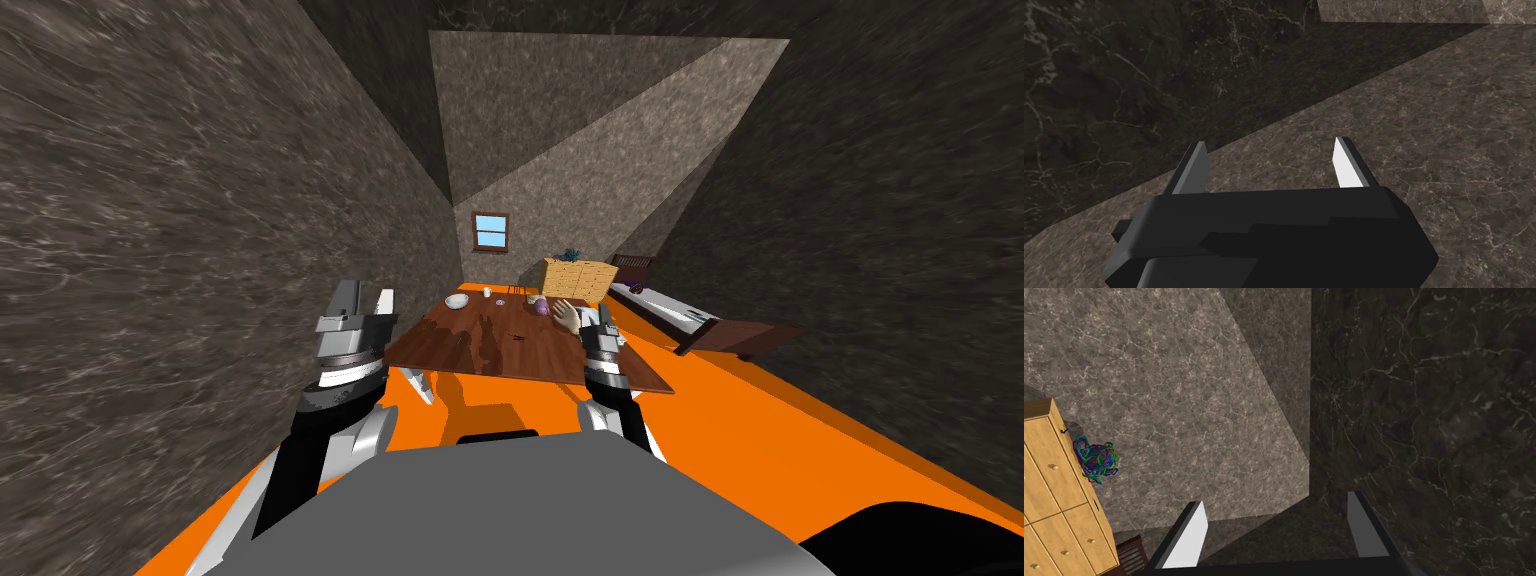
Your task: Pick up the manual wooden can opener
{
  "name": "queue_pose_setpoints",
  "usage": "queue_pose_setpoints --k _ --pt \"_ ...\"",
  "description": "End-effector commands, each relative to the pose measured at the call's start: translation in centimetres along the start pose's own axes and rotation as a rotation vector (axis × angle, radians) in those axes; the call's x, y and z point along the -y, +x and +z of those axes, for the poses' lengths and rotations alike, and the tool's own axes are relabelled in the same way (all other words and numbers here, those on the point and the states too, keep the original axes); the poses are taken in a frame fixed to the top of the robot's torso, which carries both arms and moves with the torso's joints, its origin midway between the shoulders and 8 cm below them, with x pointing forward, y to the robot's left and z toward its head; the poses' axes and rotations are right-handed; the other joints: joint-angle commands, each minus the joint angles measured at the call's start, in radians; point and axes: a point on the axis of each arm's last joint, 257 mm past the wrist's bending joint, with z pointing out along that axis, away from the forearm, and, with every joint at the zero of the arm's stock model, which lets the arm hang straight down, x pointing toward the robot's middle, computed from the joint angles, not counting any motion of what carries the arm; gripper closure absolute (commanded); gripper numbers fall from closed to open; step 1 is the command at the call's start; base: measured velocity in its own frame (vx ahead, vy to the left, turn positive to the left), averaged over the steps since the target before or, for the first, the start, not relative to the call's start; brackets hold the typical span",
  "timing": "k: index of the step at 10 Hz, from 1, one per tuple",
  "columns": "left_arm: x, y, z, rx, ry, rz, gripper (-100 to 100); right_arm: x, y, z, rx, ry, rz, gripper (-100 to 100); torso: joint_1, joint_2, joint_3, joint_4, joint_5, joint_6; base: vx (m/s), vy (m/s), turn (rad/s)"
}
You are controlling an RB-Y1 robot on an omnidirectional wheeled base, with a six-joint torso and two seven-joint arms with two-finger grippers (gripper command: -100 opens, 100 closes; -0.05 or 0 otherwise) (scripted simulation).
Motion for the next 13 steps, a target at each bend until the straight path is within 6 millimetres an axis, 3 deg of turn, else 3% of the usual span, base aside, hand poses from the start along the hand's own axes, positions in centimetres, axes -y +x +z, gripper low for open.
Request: queue_pose_setpoints --k 1,6,7,13 --pt "0.0 0.0 0.0 0.000 0.000 0.000 0 0.6 0.5 -0.1 -0.035 0.012 -0.023 -100 0.000 0.000 0.000 0.000 0.000 0.000 -0.004 0.008 0.045" --pt "0.0 0.0 0.0 0.000 0.000 0.000 0 5.0 2.7 -1.4 -0.203 0.098 -0.162 -100 0.002 0.001 0.001 0.000 0.000 0.000 -0.017 0.028 0.089" --pt "0.0 0.0 0.0 0.000 0.000 0.000 0 5.0 2.8 -1.4 -0.210 0.098 -0.166 -100 0.002 0.001 0.001 0.000 0.000 0.000 -0.013 0.024 0.045" --pt "0.0 0.0 0.0 0.000 0.000 0.000 0 11.9 4.2 -4.6 -0.438 0.215 -0.399 -100 0.002 0.002 0.001 0.000 0.001 0.000 -0.027 0.039 0.113"
